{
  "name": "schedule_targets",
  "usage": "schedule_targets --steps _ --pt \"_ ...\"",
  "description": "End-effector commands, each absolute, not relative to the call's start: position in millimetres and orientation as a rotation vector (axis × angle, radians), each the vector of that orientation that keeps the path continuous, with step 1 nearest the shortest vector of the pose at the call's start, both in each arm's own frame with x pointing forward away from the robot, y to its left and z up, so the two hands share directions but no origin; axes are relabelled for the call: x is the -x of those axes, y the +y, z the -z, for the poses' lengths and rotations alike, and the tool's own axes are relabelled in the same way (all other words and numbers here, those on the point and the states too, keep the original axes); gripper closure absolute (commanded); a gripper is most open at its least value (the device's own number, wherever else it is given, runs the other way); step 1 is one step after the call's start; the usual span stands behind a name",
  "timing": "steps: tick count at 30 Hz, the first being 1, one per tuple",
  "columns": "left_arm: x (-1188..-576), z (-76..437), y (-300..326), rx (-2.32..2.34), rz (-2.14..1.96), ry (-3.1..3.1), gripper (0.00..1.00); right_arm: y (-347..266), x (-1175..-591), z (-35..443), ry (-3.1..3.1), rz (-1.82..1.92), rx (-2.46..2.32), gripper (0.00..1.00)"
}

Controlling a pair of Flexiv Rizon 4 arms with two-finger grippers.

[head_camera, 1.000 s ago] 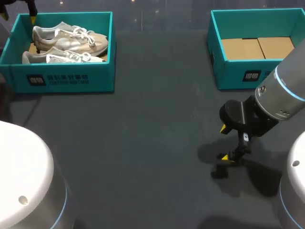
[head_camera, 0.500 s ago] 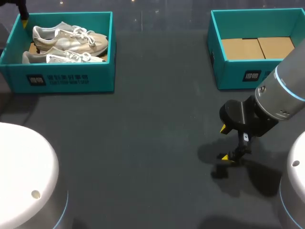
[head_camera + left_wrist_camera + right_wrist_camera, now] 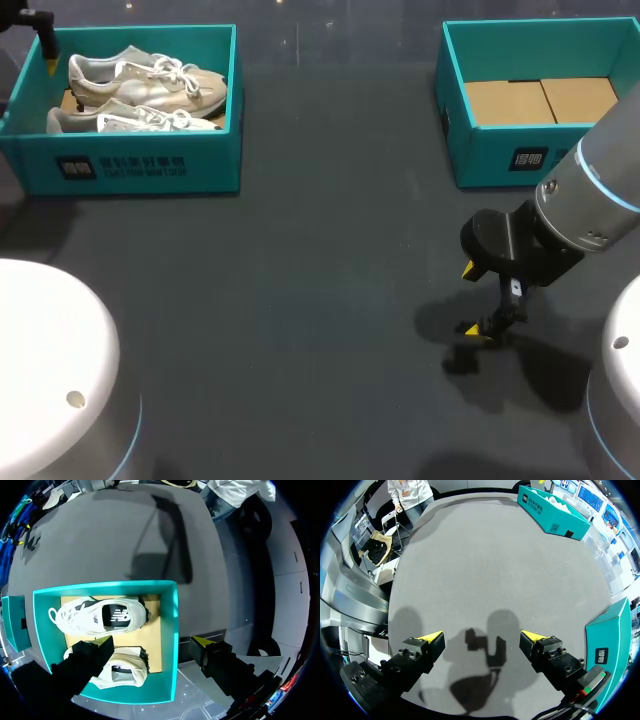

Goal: Take the shoe out of the shoebox, open the shoe tongue, remove and reinsert the insole, then place the shoe into the shoebox

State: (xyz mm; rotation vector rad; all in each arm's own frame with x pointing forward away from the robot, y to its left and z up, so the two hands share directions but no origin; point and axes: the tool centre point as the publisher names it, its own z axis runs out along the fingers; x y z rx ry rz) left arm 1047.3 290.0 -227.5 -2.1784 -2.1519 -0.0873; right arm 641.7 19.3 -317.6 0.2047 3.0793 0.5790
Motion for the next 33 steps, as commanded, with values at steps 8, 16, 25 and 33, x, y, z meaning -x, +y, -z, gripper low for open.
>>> schedule_targets --steps 8,16,25,33 --pt "-1029.2 269.2 280.8 2.194 0.115 -2.179 0.01 19.1 -639.7 317.9 3.076 -0.576 -0.206 0.00" --pt "-1029.3 291.2 275.2 2.173 0.115 -2.189 0.11 19.1 -639.7 317.9 3.076 -0.576 -0.206 0.00" --pt "-1028.7 313.2 275.1 2.144 0.127 -2.190 0.16 19.1 -639.7 317.9 3.076 -0.576 -0.206 0.00" --pt "-1030.9 331.0 276.0 2.115 0.117 -2.187 0.27 19.1 -639.7 317.9 3.076 -0.576 -0.206 0.00"
